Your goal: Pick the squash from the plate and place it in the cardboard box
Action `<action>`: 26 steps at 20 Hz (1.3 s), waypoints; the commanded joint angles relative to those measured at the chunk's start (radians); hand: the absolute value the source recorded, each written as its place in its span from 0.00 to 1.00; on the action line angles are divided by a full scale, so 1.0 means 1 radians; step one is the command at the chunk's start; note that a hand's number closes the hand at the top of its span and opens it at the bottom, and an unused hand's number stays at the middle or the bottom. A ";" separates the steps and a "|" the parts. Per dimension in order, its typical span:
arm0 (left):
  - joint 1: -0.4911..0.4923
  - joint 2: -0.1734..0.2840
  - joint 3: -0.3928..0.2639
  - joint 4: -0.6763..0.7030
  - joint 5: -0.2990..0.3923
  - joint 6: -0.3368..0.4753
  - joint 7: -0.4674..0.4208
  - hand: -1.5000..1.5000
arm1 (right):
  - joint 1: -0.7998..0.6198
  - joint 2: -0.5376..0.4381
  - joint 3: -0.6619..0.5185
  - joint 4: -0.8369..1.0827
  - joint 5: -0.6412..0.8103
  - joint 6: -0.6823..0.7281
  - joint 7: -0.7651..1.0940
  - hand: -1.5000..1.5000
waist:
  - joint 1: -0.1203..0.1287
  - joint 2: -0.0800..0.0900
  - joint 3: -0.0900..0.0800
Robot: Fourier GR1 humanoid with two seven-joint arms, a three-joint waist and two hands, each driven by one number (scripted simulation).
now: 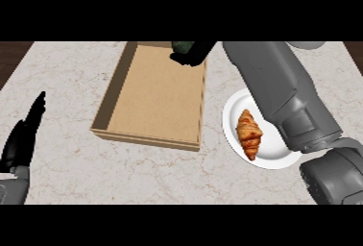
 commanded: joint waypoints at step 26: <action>-0.136 -0.041 -0.060 0.034 -0.038 -0.038 0.021 0.50 | -0.104 0.101 0.018 0.358 -0.154 -0.145 0.205 0.00 | 0.130 0.031 -0.002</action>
